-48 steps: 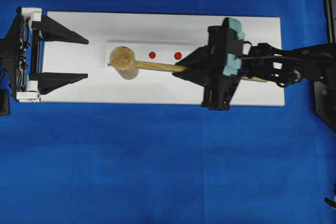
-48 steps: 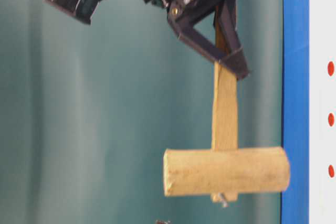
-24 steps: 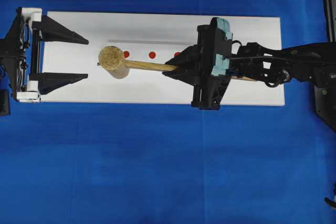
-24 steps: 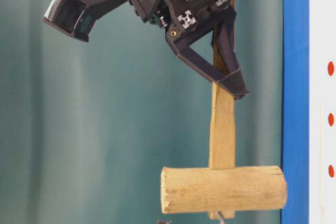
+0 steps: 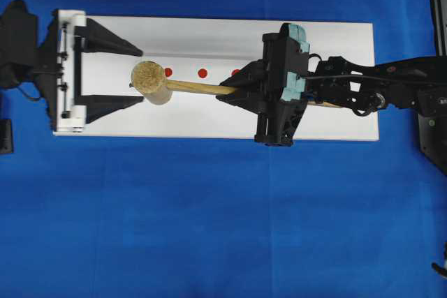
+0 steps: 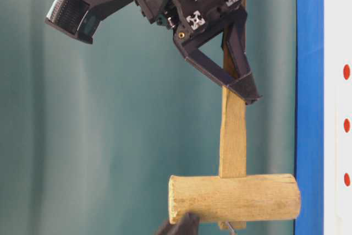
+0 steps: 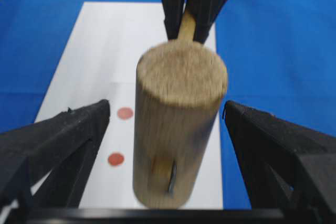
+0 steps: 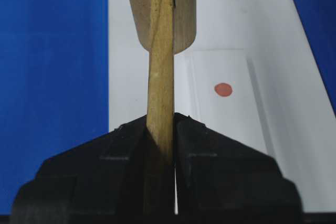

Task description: Hit the mark with a hammer.

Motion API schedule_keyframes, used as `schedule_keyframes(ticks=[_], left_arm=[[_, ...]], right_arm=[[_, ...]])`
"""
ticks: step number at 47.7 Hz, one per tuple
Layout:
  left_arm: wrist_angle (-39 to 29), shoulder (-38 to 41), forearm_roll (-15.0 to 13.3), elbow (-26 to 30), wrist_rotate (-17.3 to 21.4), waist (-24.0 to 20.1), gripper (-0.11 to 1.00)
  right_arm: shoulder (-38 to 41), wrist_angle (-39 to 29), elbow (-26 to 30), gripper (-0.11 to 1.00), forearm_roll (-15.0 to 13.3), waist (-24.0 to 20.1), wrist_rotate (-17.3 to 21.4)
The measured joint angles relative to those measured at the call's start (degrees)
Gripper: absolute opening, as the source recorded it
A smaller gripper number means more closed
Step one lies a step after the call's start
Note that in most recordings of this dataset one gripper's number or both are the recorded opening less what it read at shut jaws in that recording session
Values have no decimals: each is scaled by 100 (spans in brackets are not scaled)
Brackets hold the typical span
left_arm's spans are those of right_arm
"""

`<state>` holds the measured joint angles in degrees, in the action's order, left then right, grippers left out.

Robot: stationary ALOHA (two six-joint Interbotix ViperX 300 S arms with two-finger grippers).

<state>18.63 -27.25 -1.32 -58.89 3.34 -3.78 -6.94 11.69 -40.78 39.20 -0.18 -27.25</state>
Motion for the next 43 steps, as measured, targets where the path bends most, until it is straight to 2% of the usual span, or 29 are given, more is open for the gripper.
schedule_keyframes(ticks=[12,25,30,36,43], left_arm=[[-44,694,0,439,0,62,90],[-88,791,0,519,0,70,88],[-88,809,0,545,0,70,76],[-167,870,0,589,-9,79,45],[-281,879,0,615,9,97,46]], right_arm=[[0,0,0,3,0,0,0],[0,0,0,3,-9,0,0],[0,0,-9,3,-9,0,-9],[0,0,0,3,-18,-9,0],[0,0,0,3,-44,-18,-9]])
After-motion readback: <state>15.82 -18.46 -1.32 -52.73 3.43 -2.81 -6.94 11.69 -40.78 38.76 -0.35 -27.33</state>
